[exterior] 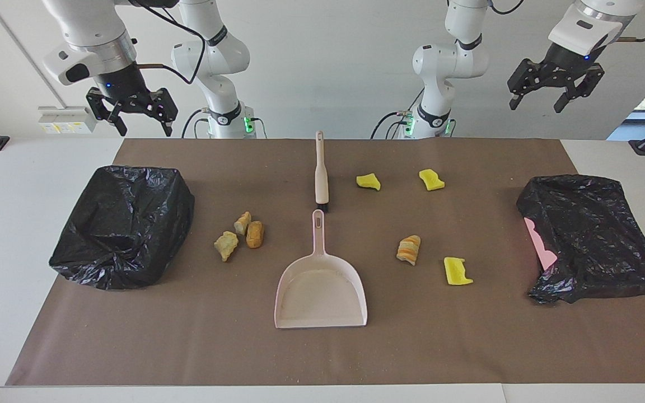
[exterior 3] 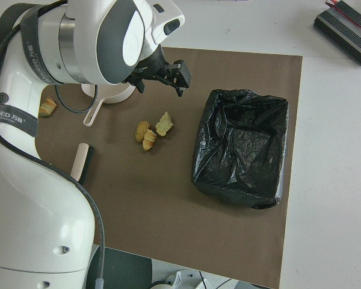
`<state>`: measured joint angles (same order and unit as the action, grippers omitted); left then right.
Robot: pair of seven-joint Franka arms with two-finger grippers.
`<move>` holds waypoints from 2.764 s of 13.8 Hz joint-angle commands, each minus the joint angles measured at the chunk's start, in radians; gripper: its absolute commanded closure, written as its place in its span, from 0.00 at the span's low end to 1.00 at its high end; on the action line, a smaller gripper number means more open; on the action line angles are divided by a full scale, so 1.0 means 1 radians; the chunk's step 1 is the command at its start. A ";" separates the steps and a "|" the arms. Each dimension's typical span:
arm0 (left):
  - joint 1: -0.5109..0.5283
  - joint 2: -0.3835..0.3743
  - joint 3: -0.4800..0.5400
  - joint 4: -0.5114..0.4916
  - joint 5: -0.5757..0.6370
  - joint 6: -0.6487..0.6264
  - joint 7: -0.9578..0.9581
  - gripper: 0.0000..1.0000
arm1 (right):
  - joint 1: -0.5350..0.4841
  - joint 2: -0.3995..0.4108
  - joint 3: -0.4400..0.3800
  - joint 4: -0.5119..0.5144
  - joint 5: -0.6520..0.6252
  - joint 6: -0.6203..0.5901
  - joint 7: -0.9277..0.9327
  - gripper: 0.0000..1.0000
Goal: Sweep and dump trash in bin
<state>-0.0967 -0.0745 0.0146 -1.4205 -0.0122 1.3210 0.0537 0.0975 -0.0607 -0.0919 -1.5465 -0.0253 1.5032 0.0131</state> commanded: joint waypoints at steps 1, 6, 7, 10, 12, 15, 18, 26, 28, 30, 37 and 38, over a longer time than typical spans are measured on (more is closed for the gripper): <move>0.002 -0.027 -0.002 -0.031 0.015 -0.006 0.008 0.00 | -0.013 -0.031 -0.003 -0.020 0.005 -0.001 -0.054 0.00; 0.000 -0.025 -0.002 -0.029 0.014 0.001 0.002 0.00 | -0.016 -0.033 -0.005 -0.012 0.017 -0.017 -0.054 0.00; 0.000 -0.025 -0.002 -0.029 0.014 0.000 0.000 0.00 | -0.024 -0.045 -0.015 -0.012 0.016 -0.027 -0.051 0.00; -0.005 -0.025 -0.002 -0.029 0.012 -0.002 -0.002 0.00 | -0.013 -0.048 -0.006 -0.023 0.007 -0.008 -0.056 0.00; -0.008 -0.025 -0.008 -0.029 0.011 -0.002 -0.002 0.00 | -0.012 -0.048 -0.006 -0.078 0.011 0.031 -0.048 0.00; -0.011 -0.027 -0.013 -0.029 0.009 -0.003 -0.002 0.00 | -0.012 -0.051 -0.006 -0.086 0.016 0.064 -0.051 0.00; -0.012 -0.027 -0.013 -0.032 0.008 0.004 -0.003 0.00 | -0.012 -0.048 -0.006 -0.089 0.018 0.066 -0.053 0.00; -0.018 -0.168 -0.194 -0.288 -0.026 0.099 -0.161 0.00 | -0.012 -0.048 -0.006 -0.093 0.018 0.065 -0.055 0.00; -0.053 -0.211 -0.234 -0.385 -0.054 0.150 -0.210 0.00 | -0.012 -0.050 -0.006 -0.098 0.018 0.065 -0.055 0.00; -0.128 -0.241 -0.240 -0.455 -0.071 0.187 -0.273 0.00 | -0.012 -0.050 -0.005 -0.099 0.018 0.065 -0.055 0.00; -0.441 -0.234 -0.248 -0.699 -0.106 0.467 -0.604 0.00 | -0.012 -0.053 -0.006 -0.106 0.018 0.063 -0.055 0.00; -0.481 -0.205 -0.248 -0.718 -0.110 0.510 -0.655 0.00 | -0.012 -0.051 -0.006 -0.106 0.018 0.063 -0.056 0.00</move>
<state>-0.5079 -0.2811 -0.2523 -2.0751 -0.1051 1.7500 -0.5275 0.0902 -0.0900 -0.0993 -1.6222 -0.0229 1.5449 -0.0143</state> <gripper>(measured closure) 0.000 0.000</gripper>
